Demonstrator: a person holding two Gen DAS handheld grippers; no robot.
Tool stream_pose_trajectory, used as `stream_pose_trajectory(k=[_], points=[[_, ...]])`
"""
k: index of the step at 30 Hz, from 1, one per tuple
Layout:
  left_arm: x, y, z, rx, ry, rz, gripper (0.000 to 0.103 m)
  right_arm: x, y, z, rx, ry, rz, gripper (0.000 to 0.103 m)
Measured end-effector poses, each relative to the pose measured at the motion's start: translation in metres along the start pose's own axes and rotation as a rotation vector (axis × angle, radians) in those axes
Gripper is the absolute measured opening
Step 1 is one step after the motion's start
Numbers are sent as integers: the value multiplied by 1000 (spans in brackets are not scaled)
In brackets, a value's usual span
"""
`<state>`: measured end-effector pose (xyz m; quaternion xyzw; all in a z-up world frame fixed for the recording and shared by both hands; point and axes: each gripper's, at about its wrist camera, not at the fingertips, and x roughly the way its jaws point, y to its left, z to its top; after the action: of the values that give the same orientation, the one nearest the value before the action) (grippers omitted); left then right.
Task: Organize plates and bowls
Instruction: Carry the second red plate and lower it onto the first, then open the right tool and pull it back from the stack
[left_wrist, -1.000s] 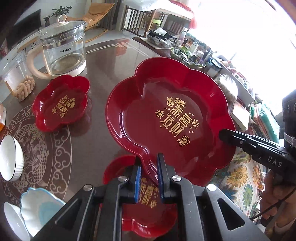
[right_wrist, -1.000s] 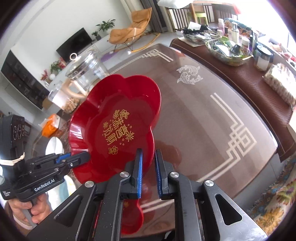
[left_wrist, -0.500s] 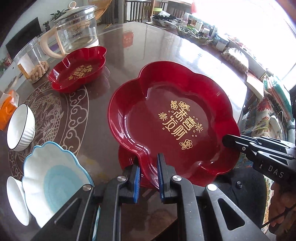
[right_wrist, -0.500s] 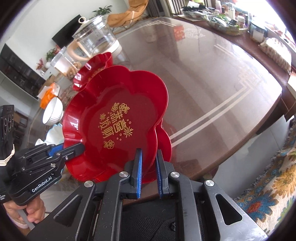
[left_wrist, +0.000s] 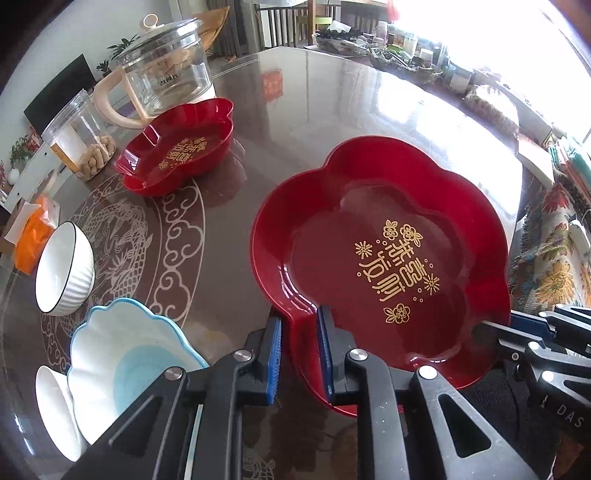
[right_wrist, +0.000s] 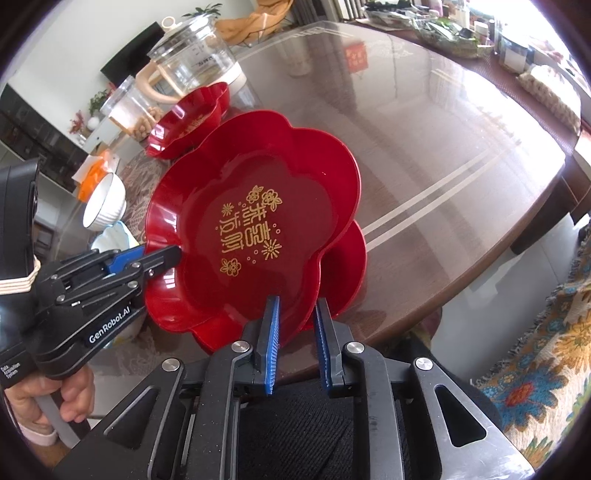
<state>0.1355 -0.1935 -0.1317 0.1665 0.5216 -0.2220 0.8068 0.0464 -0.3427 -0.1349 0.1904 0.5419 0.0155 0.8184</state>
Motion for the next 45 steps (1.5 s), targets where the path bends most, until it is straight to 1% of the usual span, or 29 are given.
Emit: stream_pose_trajectory(k=[2,3,4,5,6,8,10,11,12,14,17,18,20,23,25,26,27,29,31,35,37,38,39,40,42,44,45], points=[[-1,3,4,-2,-9,16,25,0,1,-3,-3,4,5,26],[-1,5,6,-8,-16,24,32,0,2,-4,-3,7,15,30],[-2,7,7,-17,-26,34,41,-2,1,-5,0,10,26,32],[-2,10,9,-26,-35,46,45,-3,2,-6,1,12,38,40],[-3,12,10,-35,-45,53,50,-3,3,-7,-3,16,44,45],[-5,18,12,-53,-57,54,51,-5,5,-9,-5,25,60,45],[-7,24,13,-76,-61,47,51,-7,6,-11,-2,29,112,45],[-8,27,13,-85,-60,47,51,-10,6,-12,1,22,128,45],[-11,30,13,-90,-60,47,51,-14,4,-12,4,6,124,45],[-17,33,11,-95,-58,37,51,-19,-4,-10,29,-38,84,45],[-26,33,3,-82,-34,12,51,-20,-24,0,100,-63,46,45],[-28,33,-1,-81,-22,2,51,-22,-27,5,102,-80,20,45],[-30,32,-10,-86,7,-20,51,-22,-27,16,65,-110,-47,45],[-24,27,-17,-87,39,-61,51,-16,-24,32,5,-129,-90,45],[-21,24,-16,-90,37,-70,51,-6,-21,41,-35,-115,-84,38],[-20,23,-14,-95,30,-76,51,-2,-21,44,-44,-101,-84,21],[-18,23,-12,-101,25,-89,51,2,-19,45,-48,-88,-94,12],[-14,25,-5,-121,24,-119,51,3,-18,41,-51,-69,-85,11],[-9,25,1,-138,19,-154,51,0,-16,32,-36,-41,-60,11],[5,21,13,-142,15,-129,51,-4,-13,15,3,6,-32,13],[10,21,18,-147,6,-140,51,-4,-15,10,19,29,-19,14],[10,22,20,-147,-2,-135,51,-5,-15,8,8,27,-29,16],[8,22,22,-144,-14,-117,51,-7,-16,7,5,18,-42,20],[5,24,23,-141,-29,-98,51,-9,-17,6,9,12,-55,22],[-7,31,24,-149,-67,-81,53,-17,-20,6,32,-8,-41,50],[-26,41,22,-176,-120,-65,53,-32,-22,3,44,-63,-35,58],[-38,46,19,-187,-159,-52,59,-41,-22,2,41,-94,-44,59]])
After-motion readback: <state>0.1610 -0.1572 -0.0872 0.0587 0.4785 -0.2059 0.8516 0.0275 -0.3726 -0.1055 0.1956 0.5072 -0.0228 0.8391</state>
